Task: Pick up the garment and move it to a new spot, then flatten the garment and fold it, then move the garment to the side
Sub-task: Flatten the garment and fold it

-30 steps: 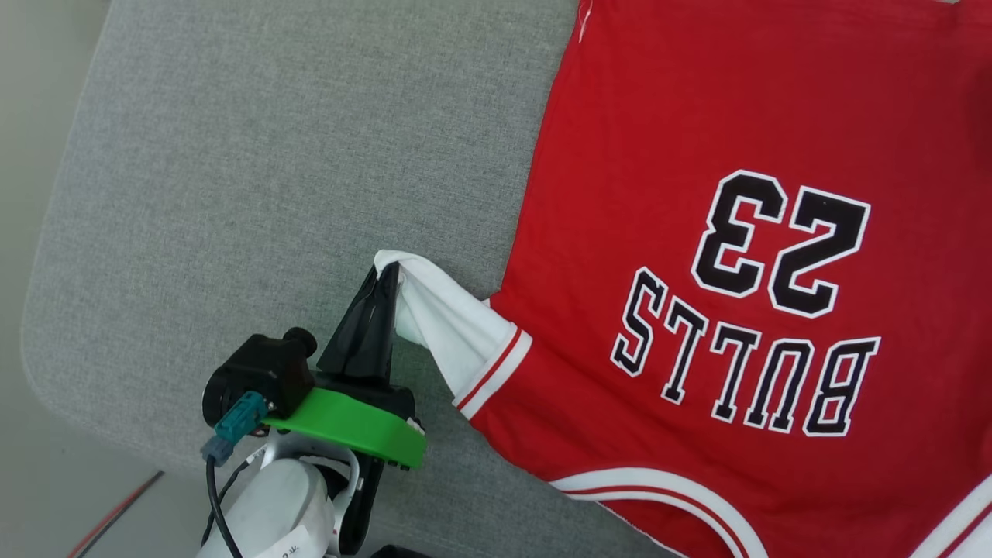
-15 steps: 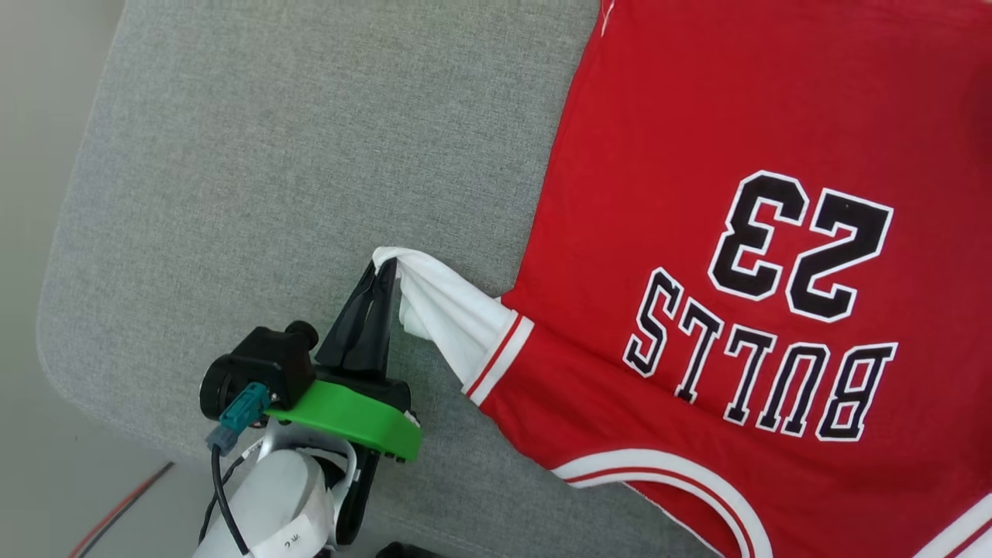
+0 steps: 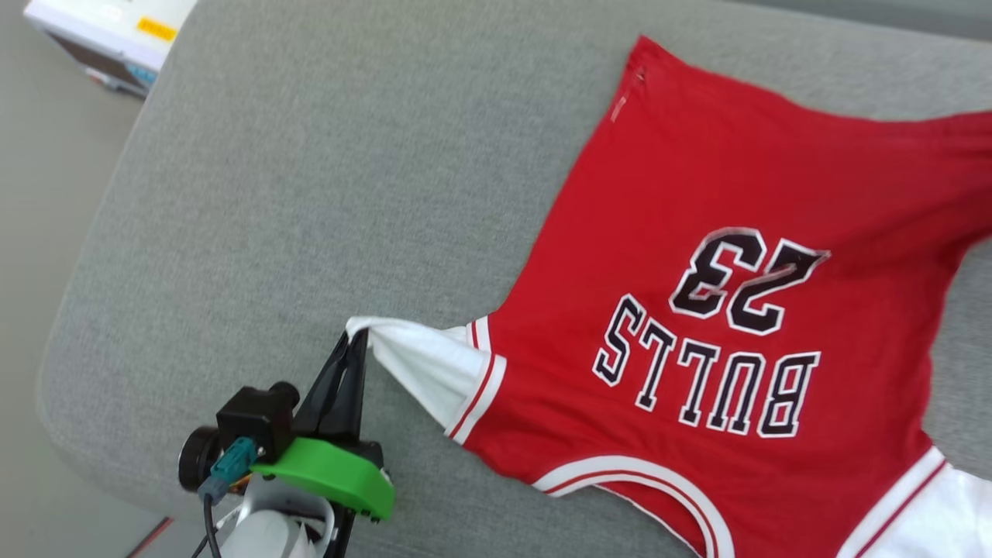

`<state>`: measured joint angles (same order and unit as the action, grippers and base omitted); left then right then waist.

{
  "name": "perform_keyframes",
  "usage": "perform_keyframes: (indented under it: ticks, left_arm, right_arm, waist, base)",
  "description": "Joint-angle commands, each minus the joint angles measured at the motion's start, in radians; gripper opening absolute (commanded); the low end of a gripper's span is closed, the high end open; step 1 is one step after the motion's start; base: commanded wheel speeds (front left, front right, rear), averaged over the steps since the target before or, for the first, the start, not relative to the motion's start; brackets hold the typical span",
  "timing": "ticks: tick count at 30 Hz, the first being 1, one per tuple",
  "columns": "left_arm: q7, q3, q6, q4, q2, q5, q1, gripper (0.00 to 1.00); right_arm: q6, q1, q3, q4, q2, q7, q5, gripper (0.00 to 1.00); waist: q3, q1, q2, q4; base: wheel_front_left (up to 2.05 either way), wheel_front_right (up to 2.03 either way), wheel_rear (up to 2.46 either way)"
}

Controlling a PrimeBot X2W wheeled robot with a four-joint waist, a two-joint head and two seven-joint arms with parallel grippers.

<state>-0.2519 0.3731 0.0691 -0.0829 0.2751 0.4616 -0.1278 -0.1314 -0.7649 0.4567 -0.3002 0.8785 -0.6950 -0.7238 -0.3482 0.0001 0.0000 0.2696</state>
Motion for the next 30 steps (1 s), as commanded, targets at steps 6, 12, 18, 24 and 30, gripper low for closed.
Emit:
perform_keyframes:
  ticks: [6, 12, 18, 24, 30]
  left_arm:
    - [0.016, -0.026, 0.03, 0.018, 0.039, 0.01, 0.076, 0.0]
    - [0.031, -0.037, 0.046, 0.033, 0.059, 0.018, 0.114, 0.0]
    - [0.04, -0.033, 0.054, 0.041, 0.07, 0.017, 0.134, 0.0]
    - [0.041, -0.03, 0.057, 0.036, 0.076, 0.018, 0.142, 0.0]
    - [0.039, -0.025, 0.057, 0.023, 0.075, 0.019, 0.135, 0.0]
  right_arm:
    - [0.001, 0.251, -0.065, 0.12, 0.1, 0.085, -0.08, 0.0]
    - [0.001, 0.501, -0.182, 0.166, 0.11, 0.119, -0.103, 0.0]
    - [0.001, 0.815, -0.355, 0.168, 0.018, 0.143, -0.116, 0.0]
    - [0.001, 1.074, -0.436, 0.174, -0.143, 0.112, -0.087, 0.0]
    - [0.001, 1.118, -0.461, 0.154, -0.241, 0.11, -0.051, 0.23]
  waist:
    - [0.146, -0.0001, 0.0, -0.132]
    - [0.188, -0.0001, 0.0, -0.187]
    - [0.204, -0.0001, 0.0, -0.2]
    - [0.202, -0.0001, 0.0, -0.201]
    - [0.197, -0.0001, 0.0, -0.199]
  base:
    - [0.0, 0.0, 0.0]
    - [0.0, 0.0, 0.0]
    - [0.0, 0.0, 0.0]
    - [0.0, 0.0, 0.0]
    - [0.0, 0.0, 0.0]
